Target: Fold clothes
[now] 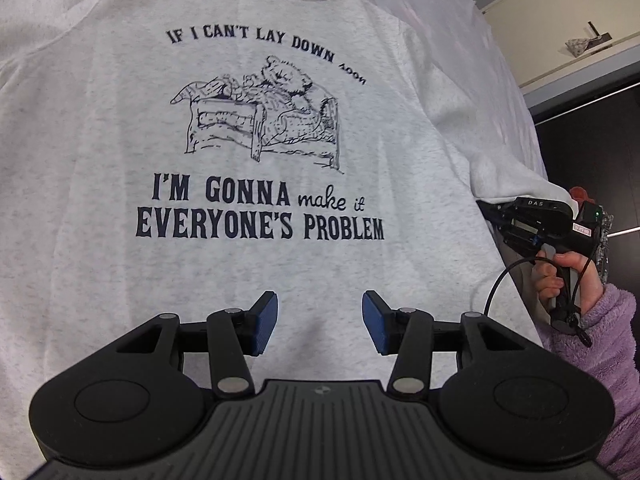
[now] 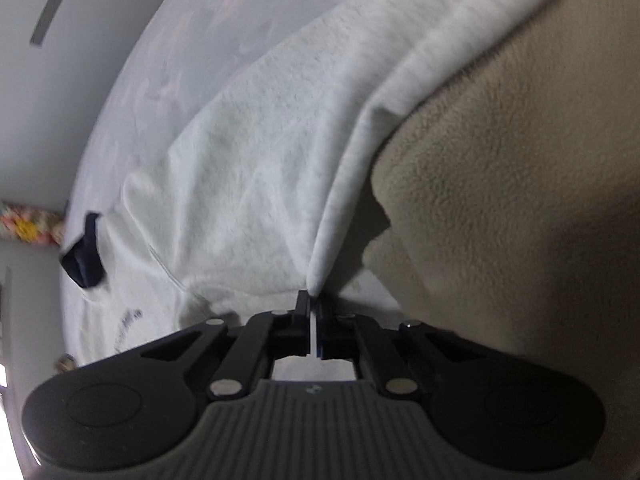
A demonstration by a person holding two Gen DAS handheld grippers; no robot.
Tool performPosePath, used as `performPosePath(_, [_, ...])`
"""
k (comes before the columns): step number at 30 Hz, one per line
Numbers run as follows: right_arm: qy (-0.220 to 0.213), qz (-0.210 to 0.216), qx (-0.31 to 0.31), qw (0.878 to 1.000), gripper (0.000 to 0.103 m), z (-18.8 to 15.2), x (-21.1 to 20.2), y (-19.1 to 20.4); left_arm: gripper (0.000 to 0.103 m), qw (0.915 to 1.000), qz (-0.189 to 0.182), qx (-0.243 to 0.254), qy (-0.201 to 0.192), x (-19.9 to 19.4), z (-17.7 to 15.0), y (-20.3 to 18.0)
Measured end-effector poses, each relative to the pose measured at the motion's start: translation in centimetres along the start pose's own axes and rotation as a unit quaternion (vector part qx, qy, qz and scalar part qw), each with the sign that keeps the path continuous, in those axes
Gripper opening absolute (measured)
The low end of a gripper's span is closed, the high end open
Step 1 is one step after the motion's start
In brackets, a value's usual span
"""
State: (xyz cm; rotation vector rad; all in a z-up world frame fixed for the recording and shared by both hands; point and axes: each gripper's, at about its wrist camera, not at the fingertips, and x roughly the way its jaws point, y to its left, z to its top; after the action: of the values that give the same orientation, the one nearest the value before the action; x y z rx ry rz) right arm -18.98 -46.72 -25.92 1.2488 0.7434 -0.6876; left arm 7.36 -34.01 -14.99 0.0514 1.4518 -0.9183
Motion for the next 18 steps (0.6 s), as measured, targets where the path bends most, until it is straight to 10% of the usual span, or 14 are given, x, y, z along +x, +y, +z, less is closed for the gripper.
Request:
performPosePath(8, [-0.040,0.017,-0.016,0.999,0.030,0.2,-6.7,-0.2,0.046,0.9996,-0.004,-0.027,-0.010,-0.7,-1.0,1.9])
performPosePath(18, [-0.206,-0.093,0.026,0.974,0.041,7.9,-18.6,-5.6,0.046,0.9980,0.010,-0.051,-0.036,-1.7,-0.8,3.4])
